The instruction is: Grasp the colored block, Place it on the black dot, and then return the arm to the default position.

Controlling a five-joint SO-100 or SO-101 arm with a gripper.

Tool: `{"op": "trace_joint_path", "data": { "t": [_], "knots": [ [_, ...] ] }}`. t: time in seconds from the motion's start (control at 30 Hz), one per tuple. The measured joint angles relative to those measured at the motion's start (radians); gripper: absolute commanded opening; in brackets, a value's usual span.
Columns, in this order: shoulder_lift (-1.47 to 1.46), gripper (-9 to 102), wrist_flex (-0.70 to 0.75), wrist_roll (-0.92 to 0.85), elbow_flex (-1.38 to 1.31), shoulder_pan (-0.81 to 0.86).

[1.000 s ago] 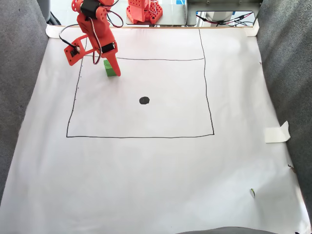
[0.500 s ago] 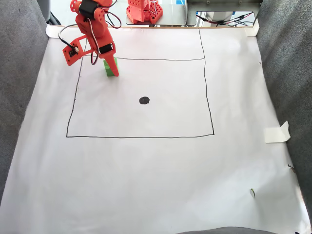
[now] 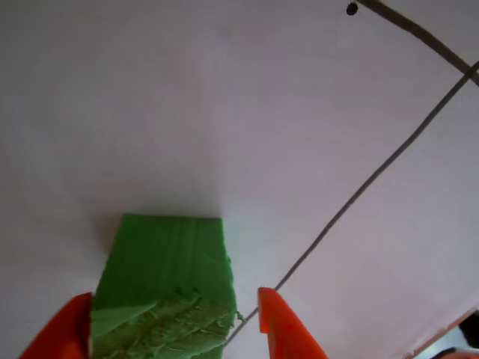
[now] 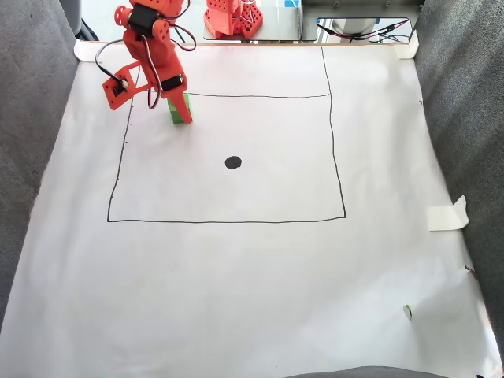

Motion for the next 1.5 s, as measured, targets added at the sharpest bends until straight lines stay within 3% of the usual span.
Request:
{"op": "trace_joint_path", "data": {
  "t": [0.43, 0.7, 0.9, 1.2, 1.5],
  "knots": [
    [0.000, 7, -0.002, 0.000, 0.000, 0.006],
    [0.009, 3, 0.008, 0.009, 0.000, 0.012],
    [0.028, 1, 0.095, 0.046, -0.048, -0.048],
    [0.023, 0, 0.290, 0.161, -0.354, -0.181],
    [-0.137, 0, 0.348, 0.261, -0.535, -0.307]
  ]
}}
